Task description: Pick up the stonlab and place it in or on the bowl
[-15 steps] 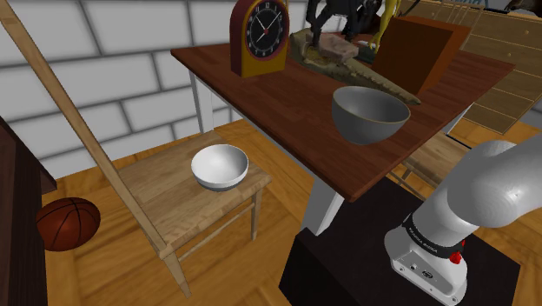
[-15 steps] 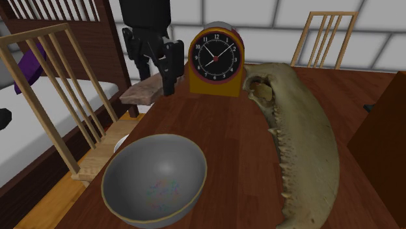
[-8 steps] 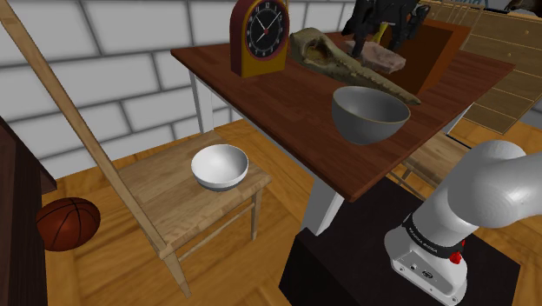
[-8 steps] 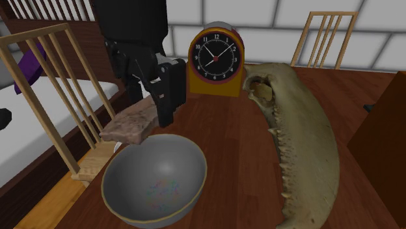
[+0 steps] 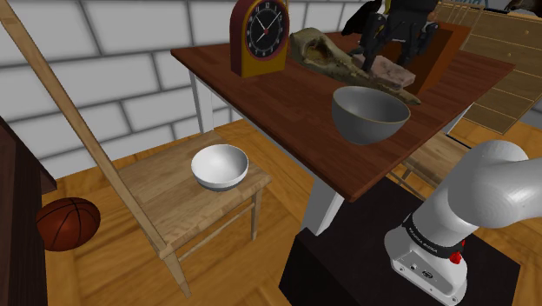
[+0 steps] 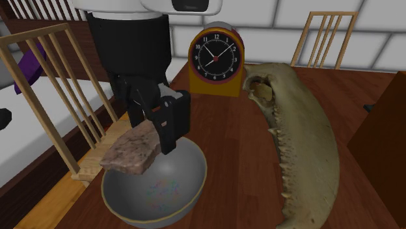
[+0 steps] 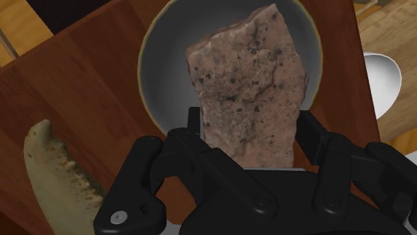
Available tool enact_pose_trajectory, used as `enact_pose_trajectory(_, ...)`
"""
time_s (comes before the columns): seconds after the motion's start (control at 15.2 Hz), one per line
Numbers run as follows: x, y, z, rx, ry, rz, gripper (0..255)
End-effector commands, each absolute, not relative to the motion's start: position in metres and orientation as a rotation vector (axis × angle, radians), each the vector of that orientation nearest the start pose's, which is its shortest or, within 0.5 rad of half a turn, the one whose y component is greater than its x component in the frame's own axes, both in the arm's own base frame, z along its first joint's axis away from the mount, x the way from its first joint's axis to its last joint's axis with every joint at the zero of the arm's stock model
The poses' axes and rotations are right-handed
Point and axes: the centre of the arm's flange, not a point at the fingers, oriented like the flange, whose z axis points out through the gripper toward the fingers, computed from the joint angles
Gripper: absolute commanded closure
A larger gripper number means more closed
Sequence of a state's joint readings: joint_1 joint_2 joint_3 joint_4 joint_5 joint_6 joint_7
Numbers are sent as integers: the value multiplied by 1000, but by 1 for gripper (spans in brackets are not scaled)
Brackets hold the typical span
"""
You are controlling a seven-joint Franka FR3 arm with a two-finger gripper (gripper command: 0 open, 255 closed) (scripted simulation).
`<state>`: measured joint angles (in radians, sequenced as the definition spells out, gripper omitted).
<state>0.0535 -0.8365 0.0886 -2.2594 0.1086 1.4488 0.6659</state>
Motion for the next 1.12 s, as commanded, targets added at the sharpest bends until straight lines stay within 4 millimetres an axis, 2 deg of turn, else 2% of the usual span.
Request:
enact_pose_trajectory(0.0,273,64,627,-2983,822,-9,255)
enact_pose_trajectory(0.53,273,64,582,-2983,822,-9,255)
enact_pose_trajectory(1.06,273,64,582,-2983,822,-9,255)
